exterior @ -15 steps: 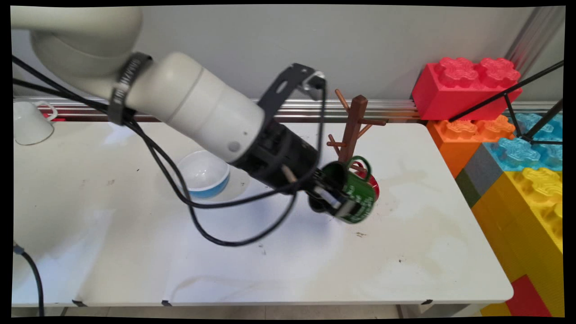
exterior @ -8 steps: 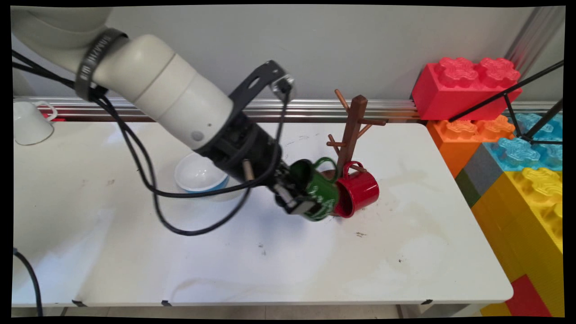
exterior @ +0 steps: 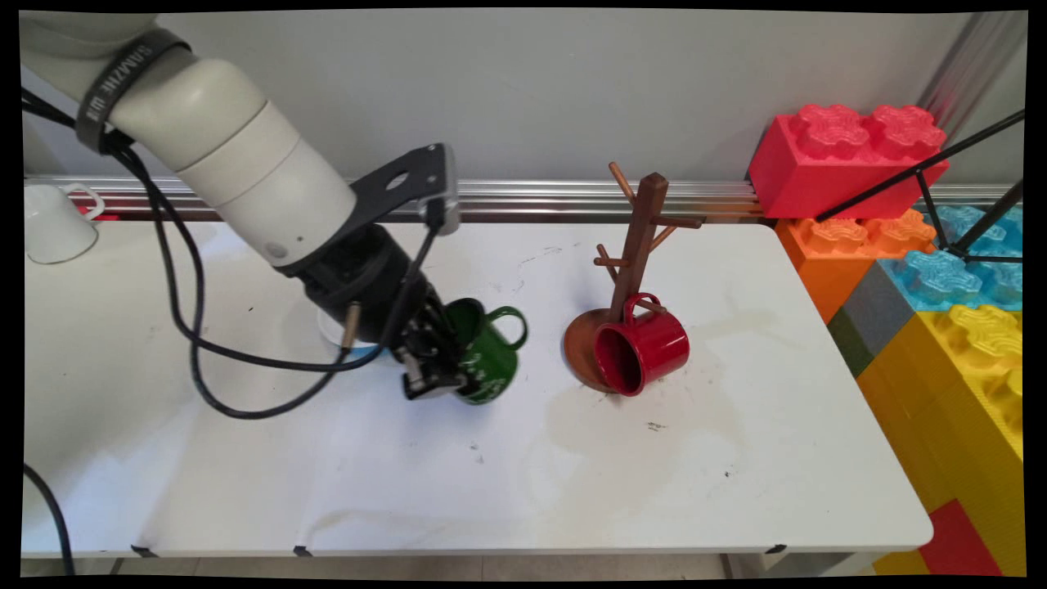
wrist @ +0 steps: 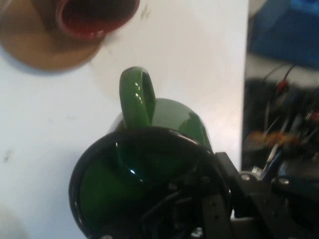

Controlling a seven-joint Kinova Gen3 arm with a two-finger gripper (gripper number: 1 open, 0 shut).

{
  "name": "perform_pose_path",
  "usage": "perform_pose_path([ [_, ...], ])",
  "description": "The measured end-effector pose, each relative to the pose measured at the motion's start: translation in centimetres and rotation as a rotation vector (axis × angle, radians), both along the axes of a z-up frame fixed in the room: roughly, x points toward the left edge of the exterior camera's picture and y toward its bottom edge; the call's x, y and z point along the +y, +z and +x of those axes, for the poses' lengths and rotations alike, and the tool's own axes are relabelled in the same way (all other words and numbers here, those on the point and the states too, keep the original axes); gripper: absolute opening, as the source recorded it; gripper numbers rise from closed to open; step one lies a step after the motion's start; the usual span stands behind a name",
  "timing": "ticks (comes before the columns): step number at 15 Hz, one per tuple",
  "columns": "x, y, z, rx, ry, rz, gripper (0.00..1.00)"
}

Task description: Place the picked object on the table

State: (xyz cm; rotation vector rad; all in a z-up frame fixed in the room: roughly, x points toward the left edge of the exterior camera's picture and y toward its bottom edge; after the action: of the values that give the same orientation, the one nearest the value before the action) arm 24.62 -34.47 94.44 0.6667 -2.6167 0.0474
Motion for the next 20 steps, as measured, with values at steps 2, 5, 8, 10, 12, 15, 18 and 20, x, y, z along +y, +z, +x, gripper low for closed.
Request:
perform_pose_path([
  [2, -0.1, -0.4, 0.7, -0.049, -0.037, -0.017, 0.0],
  [5, -0.2, -1.2, 1.7, -0.121, -0.089, -0.043, 0.0],
  [8, -0.1, -2.4, 2.5, -0.192, -0.129, -0.053, 0.0],
  [10, 0.2, -3.5, 3.1, -0.241, -0.149, -0.047, 0.0],
  [12, 0.4, -4.4, 3.5, -0.275, -0.161, -0.039, 0.0],
  [15, 0.8, -6.1, 3.9, -0.317, -0.177, -0.027, 0.0],
  [18, 0.8, -7.2, 3.9, -0.341, -0.186, -0.021, 0.0],
  [20, 0.8, -7.9, 4.0, -0.354, -0.19, -0.016, 0.0],
])
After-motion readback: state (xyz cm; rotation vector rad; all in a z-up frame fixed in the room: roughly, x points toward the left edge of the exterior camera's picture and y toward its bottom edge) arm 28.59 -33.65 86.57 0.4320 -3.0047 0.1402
